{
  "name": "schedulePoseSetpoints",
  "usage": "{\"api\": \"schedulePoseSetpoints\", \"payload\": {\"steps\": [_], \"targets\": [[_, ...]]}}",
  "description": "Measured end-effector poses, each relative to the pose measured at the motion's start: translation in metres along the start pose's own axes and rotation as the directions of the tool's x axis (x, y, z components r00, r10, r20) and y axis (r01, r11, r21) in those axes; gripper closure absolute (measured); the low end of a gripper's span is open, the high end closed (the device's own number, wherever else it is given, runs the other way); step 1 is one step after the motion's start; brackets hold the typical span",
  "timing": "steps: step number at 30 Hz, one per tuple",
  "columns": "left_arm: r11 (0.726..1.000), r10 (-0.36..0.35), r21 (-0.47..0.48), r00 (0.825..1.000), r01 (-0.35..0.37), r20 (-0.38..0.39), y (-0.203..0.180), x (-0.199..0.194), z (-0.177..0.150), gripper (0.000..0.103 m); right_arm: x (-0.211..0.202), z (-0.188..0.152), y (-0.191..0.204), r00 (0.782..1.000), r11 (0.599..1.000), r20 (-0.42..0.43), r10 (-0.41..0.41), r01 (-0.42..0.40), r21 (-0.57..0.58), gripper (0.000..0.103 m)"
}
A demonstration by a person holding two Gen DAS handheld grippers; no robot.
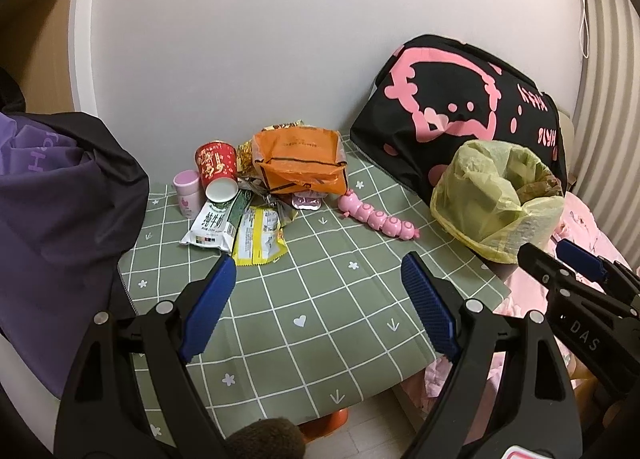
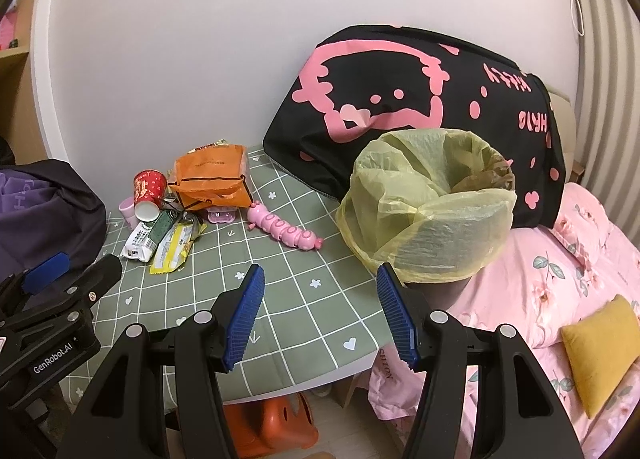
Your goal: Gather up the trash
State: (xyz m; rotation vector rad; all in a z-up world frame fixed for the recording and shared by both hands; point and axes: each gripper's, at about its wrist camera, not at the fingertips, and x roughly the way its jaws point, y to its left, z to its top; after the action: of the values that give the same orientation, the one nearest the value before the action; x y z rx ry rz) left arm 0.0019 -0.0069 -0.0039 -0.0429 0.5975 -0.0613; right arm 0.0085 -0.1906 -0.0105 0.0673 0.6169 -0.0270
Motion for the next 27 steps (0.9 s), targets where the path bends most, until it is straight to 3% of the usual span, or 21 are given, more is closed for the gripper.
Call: {"api": "schedulePoseSetpoints", "payload": {"steps": [12, 27], "targets": [[1.000, 0.005, 0.012, 0.998, -0.004, -0.057, 0.000, 0.011, -0.004, 0.023, 0.003, 0.000, 0.000, 1.000, 1.000, -0.010, 0.001, -0.001, -0.003, 0.048], [1.000, 0.001, 0.010, 0.999, 0.000, -0.047, 0.000, 0.009, -0.004, 0.023, 0.002, -0.001, 0.000, 1.000, 1.000, -0.010, 0.000, 0.000, -0.003, 0.048]]}}
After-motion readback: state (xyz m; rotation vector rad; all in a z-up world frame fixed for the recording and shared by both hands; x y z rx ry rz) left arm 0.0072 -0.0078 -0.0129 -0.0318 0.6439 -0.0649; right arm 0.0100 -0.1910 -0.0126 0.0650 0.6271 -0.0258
